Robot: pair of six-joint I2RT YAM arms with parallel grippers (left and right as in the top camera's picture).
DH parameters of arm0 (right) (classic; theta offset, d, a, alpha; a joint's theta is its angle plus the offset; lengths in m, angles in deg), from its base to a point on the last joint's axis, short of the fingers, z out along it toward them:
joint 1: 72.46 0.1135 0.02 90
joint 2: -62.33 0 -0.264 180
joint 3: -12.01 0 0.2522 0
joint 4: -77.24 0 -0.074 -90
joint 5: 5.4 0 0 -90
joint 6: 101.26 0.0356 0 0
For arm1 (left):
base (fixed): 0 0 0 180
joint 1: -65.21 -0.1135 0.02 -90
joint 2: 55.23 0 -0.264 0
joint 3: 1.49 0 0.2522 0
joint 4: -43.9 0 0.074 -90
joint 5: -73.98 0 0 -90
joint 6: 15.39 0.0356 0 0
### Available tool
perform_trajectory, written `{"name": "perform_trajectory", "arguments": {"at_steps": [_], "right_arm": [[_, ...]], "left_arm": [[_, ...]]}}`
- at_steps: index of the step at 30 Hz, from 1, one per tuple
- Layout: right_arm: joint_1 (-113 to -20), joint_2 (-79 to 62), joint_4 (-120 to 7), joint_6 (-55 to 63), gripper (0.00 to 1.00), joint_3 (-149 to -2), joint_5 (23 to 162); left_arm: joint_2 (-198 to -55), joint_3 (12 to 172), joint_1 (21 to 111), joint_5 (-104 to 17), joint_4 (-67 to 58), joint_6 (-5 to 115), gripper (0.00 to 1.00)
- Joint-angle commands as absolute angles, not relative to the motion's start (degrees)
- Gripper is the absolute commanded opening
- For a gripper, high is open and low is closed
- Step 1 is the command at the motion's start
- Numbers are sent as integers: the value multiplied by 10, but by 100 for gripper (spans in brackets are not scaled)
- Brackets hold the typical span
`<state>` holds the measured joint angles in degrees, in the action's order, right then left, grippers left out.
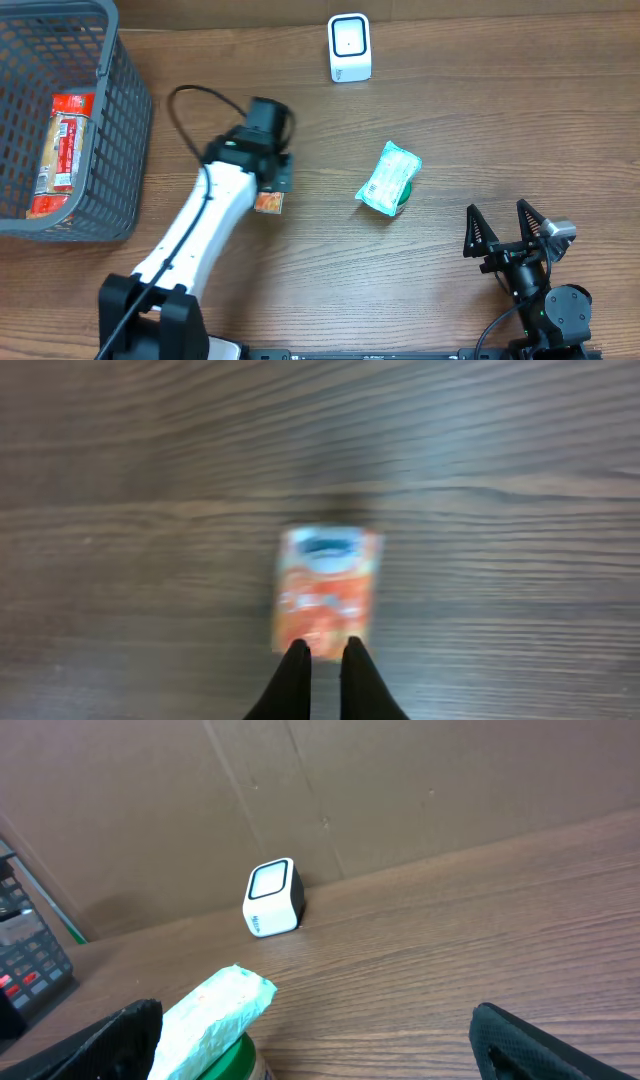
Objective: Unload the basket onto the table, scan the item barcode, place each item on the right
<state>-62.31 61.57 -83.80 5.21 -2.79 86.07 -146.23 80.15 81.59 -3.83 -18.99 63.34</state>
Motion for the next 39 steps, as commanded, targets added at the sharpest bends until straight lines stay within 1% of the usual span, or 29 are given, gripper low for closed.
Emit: {"name": "perform_trajectory", "arguments": {"at_steps": [1, 2, 4, 5, 6, 7, 10, 14, 17, 23, 26, 29, 33, 34, 39], "right_arm": [[-625, 619, -842, 49, 100, -22, 860], [-625, 619, -842, 49, 100, -22, 860], [-625, 619, -842, 49, 100, -22, 860], [-625, 619, -842, 49, 100, -22, 860], [-625, 619, -842, 49, 100, -22, 860], [-625, 619, -842, 49, 100, -22, 860], [-625, 619, -842, 49, 100, -22, 860], [-625, 619, -842, 49, 100, -22, 860], [-625, 619, -842, 49, 100, -22, 860], [-625, 619, -842, 49, 100, -22, 860], [-625, 619, -842, 49, 100, -22, 860], [-625, 619, -842, 49, 100, -22, 860], [-625, 619, -842, 49, 100, -22, 860], [-625, 619, -842, 49, 100, -22, 860], [-625, 619, -842, 49, 100, -22, 860]], "left_arm": [[-1466, 818, 868, -34, -180, 609, 17], [-1466, 831, 877, -42, -184, 609, 26], [-1466, 868, 890, -85, -193, 620, 38], [-1466, 888, 894, -130, -193, 636, 49], [-1466, 905, 897, -175, -190, 653, 57], [-1466, 921, 899, -225, -186, 672, 63], [-1466, 945, 900, -337, -157, 712, 70], [-1474, 945, 903, -377, -126, 725, 79], [-1494, 945, 920, -377, -126, 725, 82], [-1560, 945, 974, -348, -118, 725, 83], [-1585, 945, 1001, -328, -111, 725, 88], [-1597, 945, 1025, -267, -107, 715, 88], [-1597, 945, 1045, -164, -108, 676, 90], [-1597, 945, 1046, -159, -109, 668, 90], [-1598, 943, 1047, -158, -119, 653, 79]]}}
